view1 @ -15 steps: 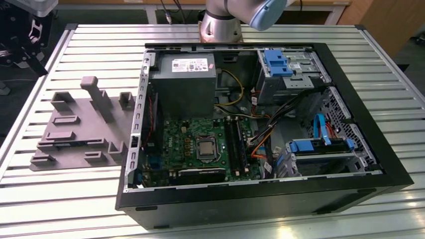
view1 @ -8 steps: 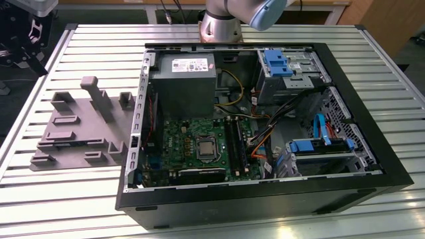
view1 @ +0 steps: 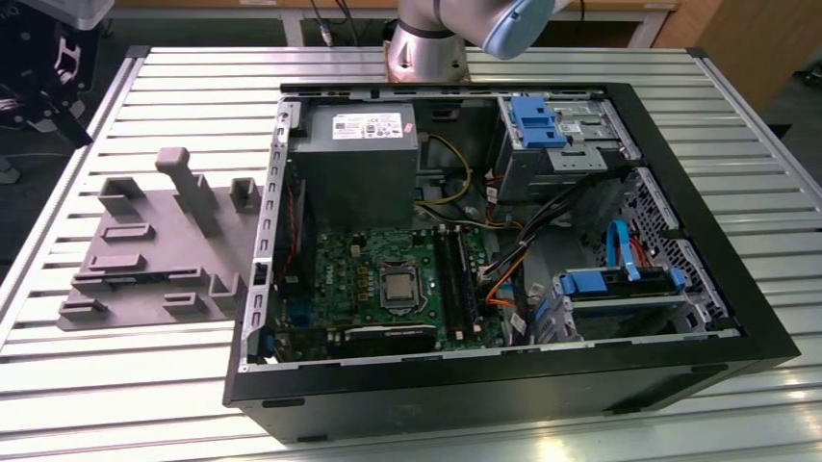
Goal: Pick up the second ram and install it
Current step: 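Pick up the second ram and move it above second insertion slot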
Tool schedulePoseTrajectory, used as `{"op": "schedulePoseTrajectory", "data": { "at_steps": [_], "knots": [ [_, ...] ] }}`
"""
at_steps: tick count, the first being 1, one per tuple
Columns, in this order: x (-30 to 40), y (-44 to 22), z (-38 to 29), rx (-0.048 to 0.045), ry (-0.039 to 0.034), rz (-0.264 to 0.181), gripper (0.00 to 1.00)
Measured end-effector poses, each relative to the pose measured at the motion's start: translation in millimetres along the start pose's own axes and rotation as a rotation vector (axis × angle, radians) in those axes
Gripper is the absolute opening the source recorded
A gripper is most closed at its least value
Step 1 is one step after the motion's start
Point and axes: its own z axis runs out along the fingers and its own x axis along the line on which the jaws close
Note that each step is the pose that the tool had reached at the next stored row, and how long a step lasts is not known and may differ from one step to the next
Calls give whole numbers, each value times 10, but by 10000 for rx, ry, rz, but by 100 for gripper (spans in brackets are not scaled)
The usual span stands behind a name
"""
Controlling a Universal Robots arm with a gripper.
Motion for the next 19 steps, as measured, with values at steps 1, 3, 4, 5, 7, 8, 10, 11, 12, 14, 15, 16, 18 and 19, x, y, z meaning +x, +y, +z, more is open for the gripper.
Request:
{"op": "schedulePoseTrajectory", "data": {
  "at_steps": [1,3,4,5,7,8,10,11,12,14,15,16,18,19],
  "knots": [
    [0,0,1,-4,7,-159,11],
    [1,0,5,-12,22,-512,11],
    [1,1,7,-16,28,-683,11],
    [1,1,8,-21,36,-846,11],
    [2,1,9,-26,47,-1073,11],
    [2,1,9,-27,48,-1096,11],
    [2,1,10,-27,47,-1099,11],
    [2,1,10,-27,47,-1099,11],
    [2,1,10,-27,47,-1099,11],
    [2,2,10,-27,47,-1099,11],
    [2,1,10,-27,46,-1100,11],
    [2,1,10,-27,47,-1100,11],
    [2,2,10,-27,47,-1100,11],
    [2,2,10,-27,47,-1100,11]
  ]
}}
